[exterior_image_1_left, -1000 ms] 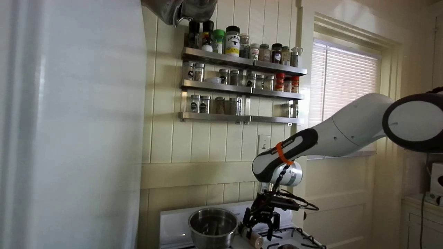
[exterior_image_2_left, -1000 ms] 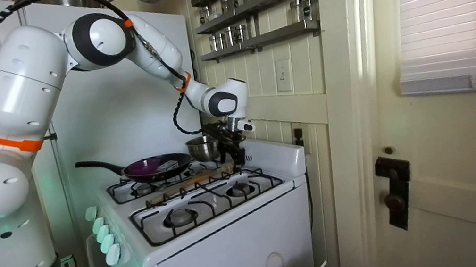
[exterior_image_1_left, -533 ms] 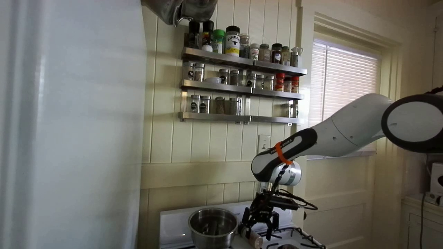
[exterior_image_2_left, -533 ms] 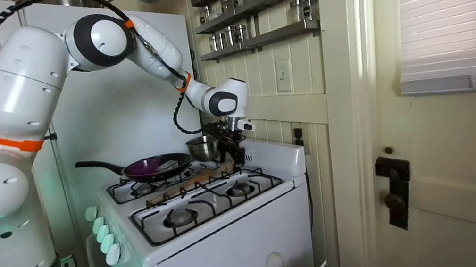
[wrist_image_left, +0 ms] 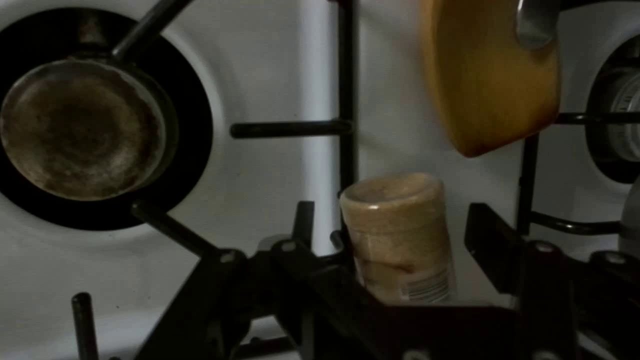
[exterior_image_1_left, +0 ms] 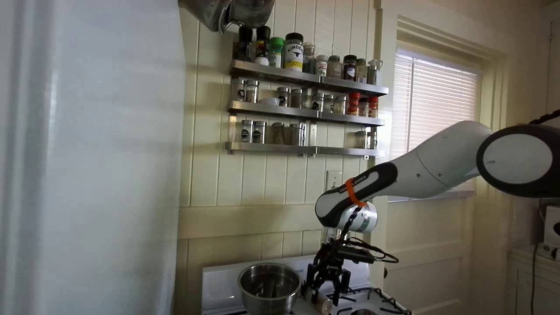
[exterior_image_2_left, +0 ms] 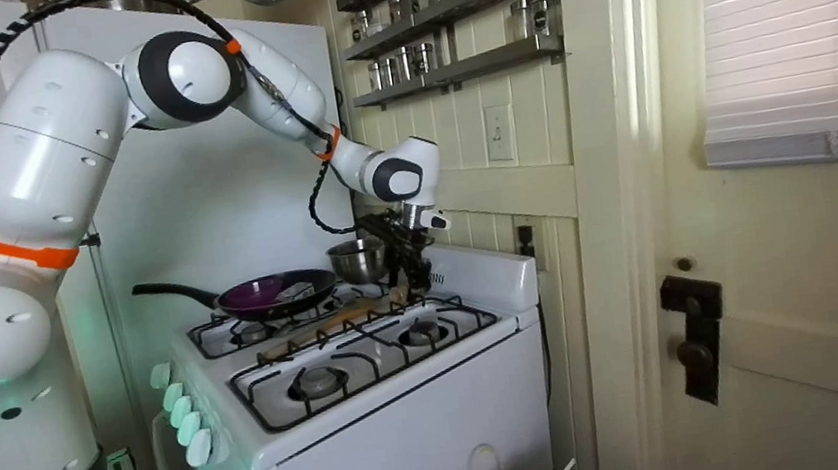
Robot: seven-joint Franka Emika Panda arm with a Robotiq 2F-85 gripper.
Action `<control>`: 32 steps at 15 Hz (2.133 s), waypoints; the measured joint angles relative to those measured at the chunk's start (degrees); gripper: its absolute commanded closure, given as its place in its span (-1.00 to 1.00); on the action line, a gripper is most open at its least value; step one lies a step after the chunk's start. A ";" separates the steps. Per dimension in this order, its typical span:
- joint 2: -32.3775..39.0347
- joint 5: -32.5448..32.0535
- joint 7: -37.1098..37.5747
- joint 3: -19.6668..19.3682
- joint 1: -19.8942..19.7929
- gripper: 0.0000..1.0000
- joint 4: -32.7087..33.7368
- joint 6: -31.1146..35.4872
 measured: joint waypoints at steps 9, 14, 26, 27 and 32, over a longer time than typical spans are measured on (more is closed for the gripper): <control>1.19 0.38 0.00 0.09 -0.03 0.50 2.23 -2.48; -0.40 0.24 -0.12 0.62 0.19 0.50 1.52 -1.74; -22.24 -6.93 2.59 0.04 2.24 0.50 -22.96 30.02; -24.47 -8.24 3.30 0.17 2.64 0.50 -25.93 34.34; -35.08 -24.24 19.15 0.45 1.96 0.50 -39.27 53.43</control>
